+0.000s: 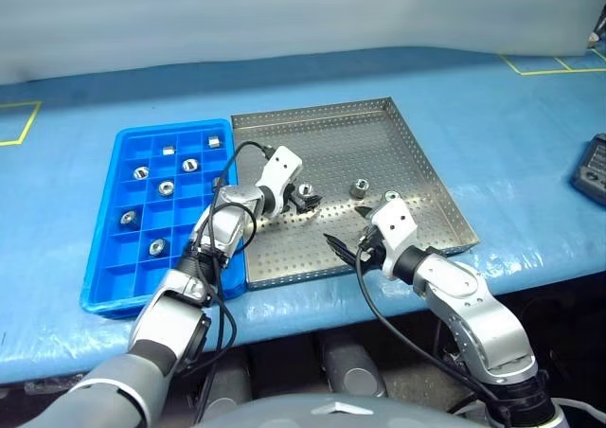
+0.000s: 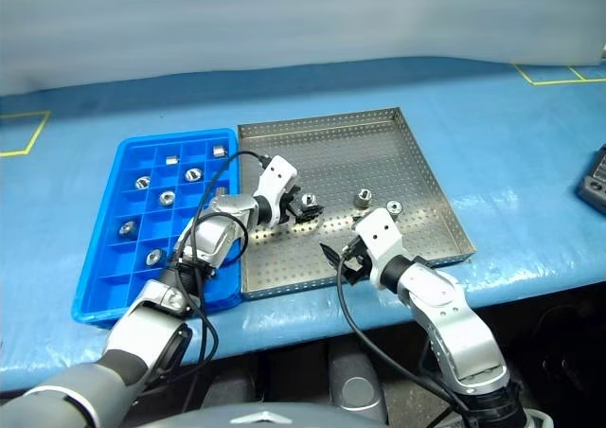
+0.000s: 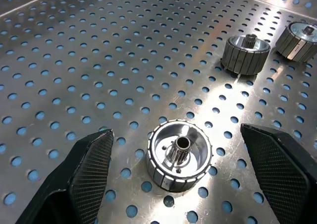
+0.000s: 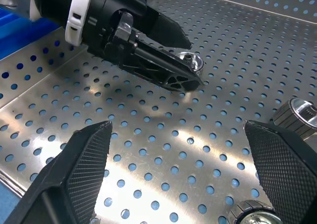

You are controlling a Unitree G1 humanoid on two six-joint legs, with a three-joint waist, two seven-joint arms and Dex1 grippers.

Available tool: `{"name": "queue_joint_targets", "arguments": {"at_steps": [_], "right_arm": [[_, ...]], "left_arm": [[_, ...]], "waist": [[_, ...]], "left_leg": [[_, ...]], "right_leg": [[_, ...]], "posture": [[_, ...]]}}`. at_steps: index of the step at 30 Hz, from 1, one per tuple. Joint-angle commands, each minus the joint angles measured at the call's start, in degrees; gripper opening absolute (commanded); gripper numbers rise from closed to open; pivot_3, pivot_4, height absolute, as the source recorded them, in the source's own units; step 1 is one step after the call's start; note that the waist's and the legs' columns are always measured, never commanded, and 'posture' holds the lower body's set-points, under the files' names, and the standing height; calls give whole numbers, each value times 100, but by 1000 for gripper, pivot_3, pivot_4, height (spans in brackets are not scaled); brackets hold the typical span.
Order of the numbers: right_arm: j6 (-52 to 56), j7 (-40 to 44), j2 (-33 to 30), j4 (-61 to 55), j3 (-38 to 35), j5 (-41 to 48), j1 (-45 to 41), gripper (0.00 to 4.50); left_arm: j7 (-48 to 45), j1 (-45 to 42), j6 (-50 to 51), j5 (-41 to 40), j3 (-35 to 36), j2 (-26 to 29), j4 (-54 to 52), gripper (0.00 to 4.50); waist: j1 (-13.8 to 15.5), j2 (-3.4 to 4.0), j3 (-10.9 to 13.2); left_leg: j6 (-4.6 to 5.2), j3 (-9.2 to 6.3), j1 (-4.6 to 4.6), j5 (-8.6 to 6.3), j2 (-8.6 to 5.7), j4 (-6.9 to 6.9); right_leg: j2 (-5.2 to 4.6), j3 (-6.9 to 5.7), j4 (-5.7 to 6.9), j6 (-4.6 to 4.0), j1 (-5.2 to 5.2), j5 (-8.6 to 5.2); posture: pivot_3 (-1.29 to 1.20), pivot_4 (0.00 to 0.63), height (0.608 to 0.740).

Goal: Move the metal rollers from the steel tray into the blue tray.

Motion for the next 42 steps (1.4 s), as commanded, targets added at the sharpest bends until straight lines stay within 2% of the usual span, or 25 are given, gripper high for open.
{"name": "queue_joint_targets", "arguments": {"at_steps": [1,7,8,13,19,24,30,37,42], "right_arm": [[-116,-32,33,-162,-45,3,-3,4500],[-130,-21,35,-138,-47,6,-21,4500],[-129,-13,37,-128,-38,9,-35,4500],[-123,51,70,-70,80,20,-144,4500],[-143,81,287,71,282,23,-486,4500],[-242,329,458,346,638,30,-1034,4500],[-609,767,877,1052,1181,4,-1981,4500],[-1029,1321,1249,1629,1723,-12,-2477,4500],[-1108,1559,1328,1754,1894,23,-2472,4500]], "left_arm": [[7,-105,72,73,-5,-35,15,3834],[29,-22,106,46,75,-40,-113,1849],[74,0,79,1,161,-46,-193,1667],[408,242,-146,-233,723,-23,-920,1671],[863,881,14,-552,1498,194,-2882,1671],[1243,1616,319,-564,1999,609,-4567,1671],[1500,2965,1045,-559,2586,1135,-6409,1671],[1874,4610,1486,-587,3365,909,-7481,1671],[2234,5719,1505,-477,3418,472,-7734,1671]], "waist": [[-20,0,0],[-44,0,0],[-45,0,0],[-42,0,0],[26,0,0],[161,0,0],[416,-4,2],[846,-8,2],[1062,-14,-1]], "left_leg": [[0,0,0,0,0,0],[0,0,0,0,0,0],[0,0,1,0,0,0],[0,0,1,0,0,-3],[0,2,1,0,2,-4],[0,5,6,0,2,-5],[0,6,8,0,7,-5],[0,2,11,-1,8,-5],[-1,-1,12,-1,8,-2]], "right_leg": [[0,0,0,0,0,0],[0,0,0,3,0,2],[0,0,0,3,1,2],[0,2,0,7,-1,4],[2,6,1,32,-2,19],[3,11,1,32,-2,19],[7,12,0,9,-2,7],[5,4,-2,-2,4,1],[3,0,-3,-7,8,-2]], "posture": [[-249,150,740],[-233,150,740],[-231,150,740],[-205,150,740],[-151,150,740],[-87,150,740],[2,150,740],[119,150,740],[175,150,740]]}}
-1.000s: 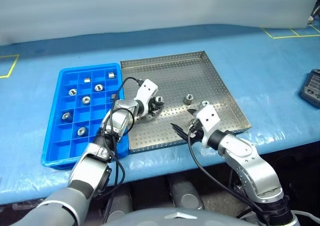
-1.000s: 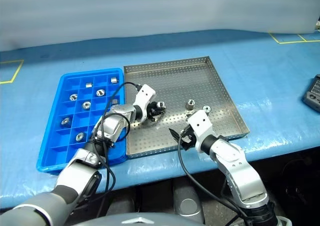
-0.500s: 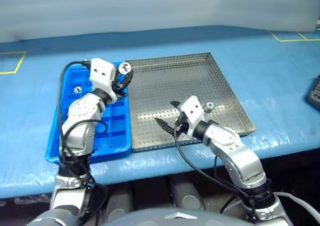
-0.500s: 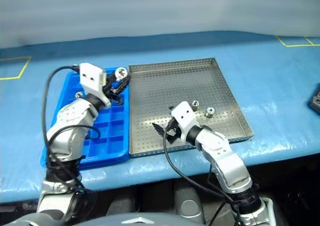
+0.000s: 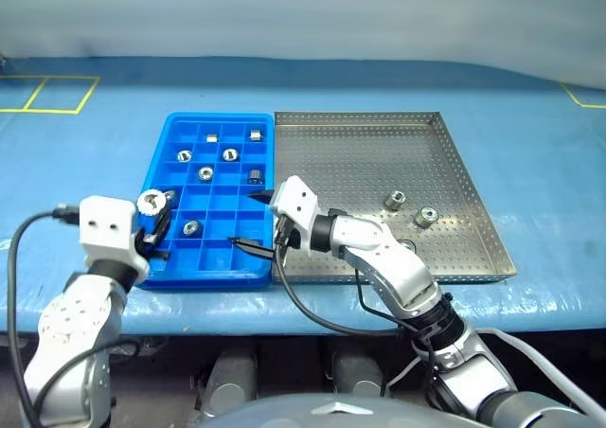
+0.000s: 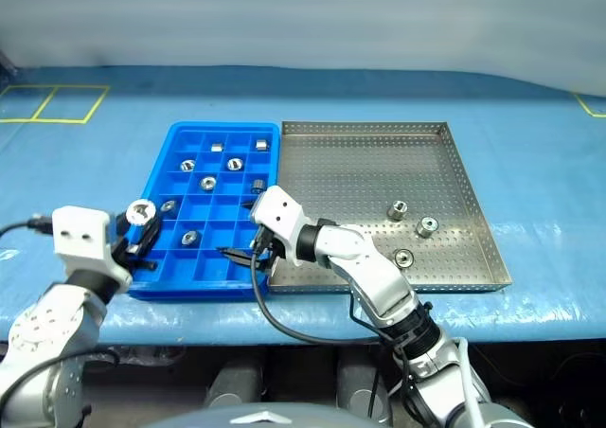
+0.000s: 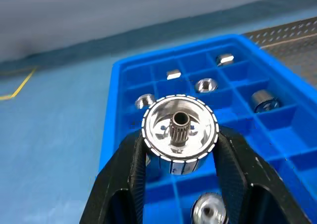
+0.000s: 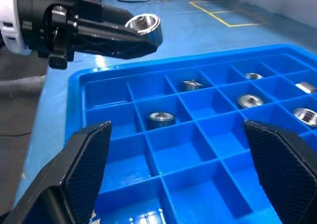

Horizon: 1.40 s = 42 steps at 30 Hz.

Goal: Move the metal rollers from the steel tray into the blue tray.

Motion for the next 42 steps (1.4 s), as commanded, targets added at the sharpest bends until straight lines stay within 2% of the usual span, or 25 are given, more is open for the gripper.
{"name": "queue_joint_targets", "arguments": {"at_steps": [1,5,10,22,29,31,36,42], "right_arm": [[-165,174,61,-71,41,70,-27,4500],[-156,271,50,-54,77,76,17,4500],[-146,317,50,-43,92,53,44,4500],[10,36,34,-312,3,32,315,4500],[150,-260,-14,-531,-164,42,533,4500],[193,-312,-54,-594,-228,47,584,4500],[273,-518,-148,-726,-535,62,657,4500],[374,-1655,25,-544,-1227,-401,583,4500]], "left_arm": [[231,500,-90,51,52,-260,-356,1671],[318,851,-322,18,25,-509,-182,1671],[355,845,-422,-90,59,-614,67,1671],[159,466,-355,-249,-155,-388,802,1671],[280,299,-264,-362,-250,-539,829,3953],[287,233,-267,-377,-293,-510,839,4472],[228,-30,-424,-397,-376,-407,751,4472],[-130,-392,-1110,-413,-837,-204,547,4472]], "waist": [[71,-3,-2],[153,-5,-3],[203,-5,-3],[186,7,-10],[146,12,-18],[112,13,-19],[54,12,-18],[8,7,-17]], "left_leg": [[-1,-1,1,0,1,0],[-4,-6,0,-2,2,3],[-9,-7,-8,-5,5,0],[-9,-3,-19,-5,5,-4],[-10,-2,-18,-5,6,-2],[-9,-2,-18,-5,6,-2],[-9,-1,-19,-5,6,-2],[-9,2,-28,-5,6,-4]], "right_leg": [[0,-2,1,-2,1,-1],[-3,-11,0,-7,0,-5],[-4,-20,-1,-15,-9,-9],[-4,-19,1,-17,-24,-10],[-4,-18,1,-17,-24,-10],[-4,-19,2,-17,-24,-10],[-4,-18,1,-17,-23,-10],[-3,-16,1,-17,-34,-10]], "posture": [[189,150,740],[201,150,740],[204,150,740],[115,150,740],[72,150,740],[65,150,740],[45,150,740],[11,150,740]]}}
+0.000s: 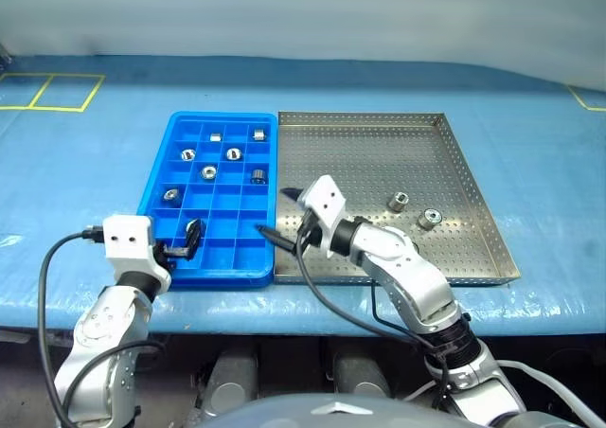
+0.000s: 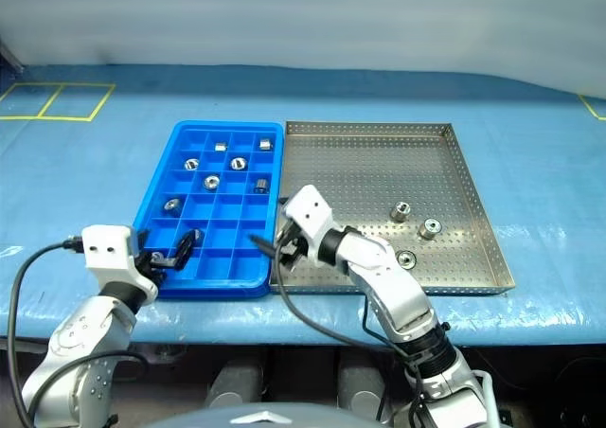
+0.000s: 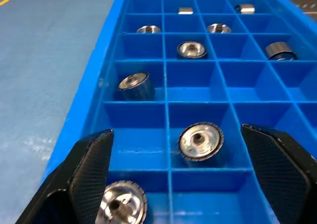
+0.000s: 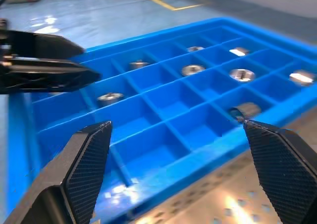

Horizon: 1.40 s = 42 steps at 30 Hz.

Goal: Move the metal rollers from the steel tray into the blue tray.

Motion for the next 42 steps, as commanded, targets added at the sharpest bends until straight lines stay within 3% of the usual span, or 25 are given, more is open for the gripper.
{"name": "queue_joint_targets", "arguments": {"at_steps": [1,14,26,42], "right_arm": [[61,-776,160,18,-471,-338,-153,4500],[631,-1823,20,177,-1417,-839,-121,4500],[1616,-2972,890,484,-1803,-1025,-299,4500],[2012,-3352,1196,795,-2094,-1004,-453,4500]], "left_arm": [[-269,-141,-431,-61,-379,143,-278,4472],[-1198,-779,-787,-334,-1726,567,-30,4472],[-1882,-1018,-749,-546,-2707,836,59,4472],[-1908,-957,-760,-640,-3187,796,35,4472]], "waist": [[-22,0,0],[-224,1,-1],[-387,3,-1],[-393,5,-3]], "left_leg": [[0,2,-3,0,0,-1],[1,8,-33,0,0,3],[3,11,-32,0,3,4],[4,11,-31,0,5,5]], "right_leg": [[0,2,0,0,-5,0],[6,14,4,2,-31,4],[14,23,8,3,-33,5],[17,26,8,4,-33,5]], "posture": [[7,150,740],[-67,150,740],[-70,150,740],[-64,150,740]]}}
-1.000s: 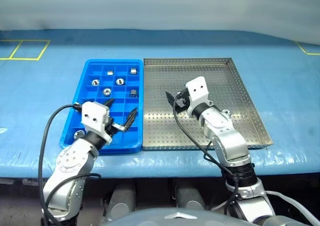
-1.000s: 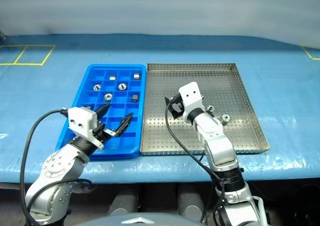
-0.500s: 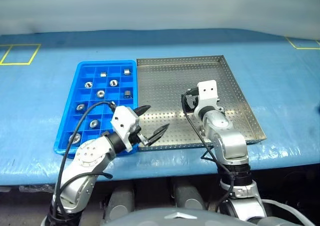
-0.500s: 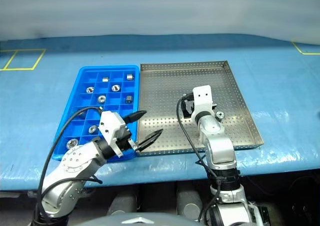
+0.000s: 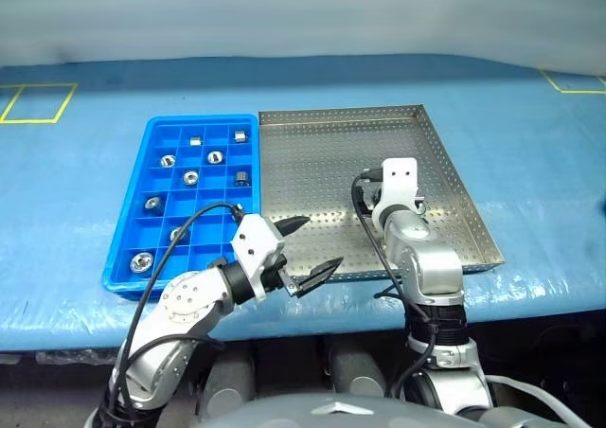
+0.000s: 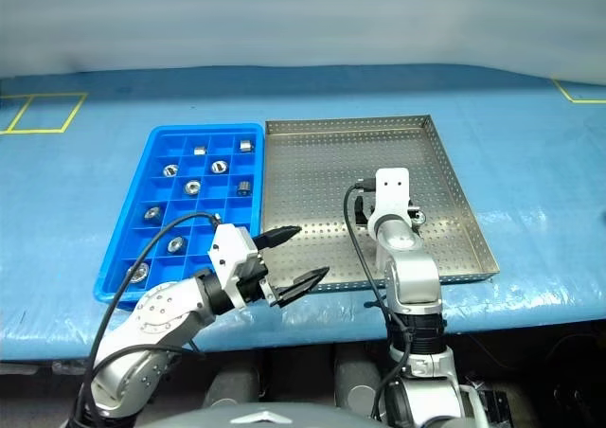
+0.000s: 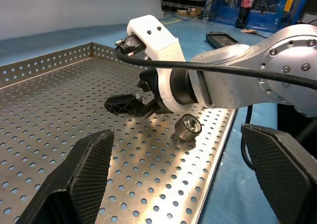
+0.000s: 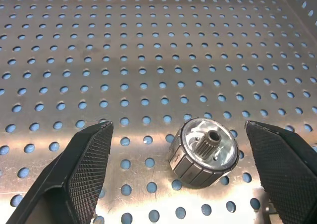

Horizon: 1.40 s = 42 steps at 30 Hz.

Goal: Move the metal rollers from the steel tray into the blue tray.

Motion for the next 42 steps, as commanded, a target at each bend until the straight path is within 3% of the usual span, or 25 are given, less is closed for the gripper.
{"name": "queue_joint_targets", "arguments": {"at_steps": [1,9,13,18,19,30,42], "right_arm": [[16,30,74,-16,-34,73,-146,4500],[39,-110,346,337,-406,256,-299,4500],[-7,-156,429,472,-485,292,-347,3601],[-32,-158,423,512,-448,289,-320,1897],[-30,-157,422,506,-444,290,-313,1812],[122,540,306,-154,120,558,-332,1812],[-399,1922,79,-221,1567,758,-935,1812]], "left_arm": [[-12,-28,-100,-58,-164,-47,-85,4472],[46,-25,-62,-40,-265,15,-133,4472],[112,-14,-47,-16,-233,35,-159,4500],[197,-5,-20,-13,-193,38,-180,4500],[223,-1,-17,-15,-184,36,-183,4500],[812,290,30,49,180,-37,-138,4500],[1892,826,-422,530,1100,-510,53,4500]], "waist": [[-1,0,0],[4,2,-1],[2,4,-1],[10,5,-2],[10,5,-2],[4,6,-1],[116,6,-1]], "left_leg": [[0,0,0,0,0,0],[0,-1,2,0,2,0],[1,0,2,0,2,-1],[1,0,2,0,2,-1],[1,-1,3,0,2,0],[1,0,2,0,3,-1],[1,0,3,0,5,-5]], "right_leg": [[0,0,0,0,0,0],[3,0,1,0,3,0],[3,1,1,0,1,0],[3,1,1,0,2,0],[3,1,1,0,2,0],[4,2,1,0,1,0],[6,1,-1,-1,-1,0]], "posture": [[-62,150,740],[-52,150,740],[-47,150,740],[-42,150,740],[-42,150,740],[-26,150,740],[64,150,740]]}}
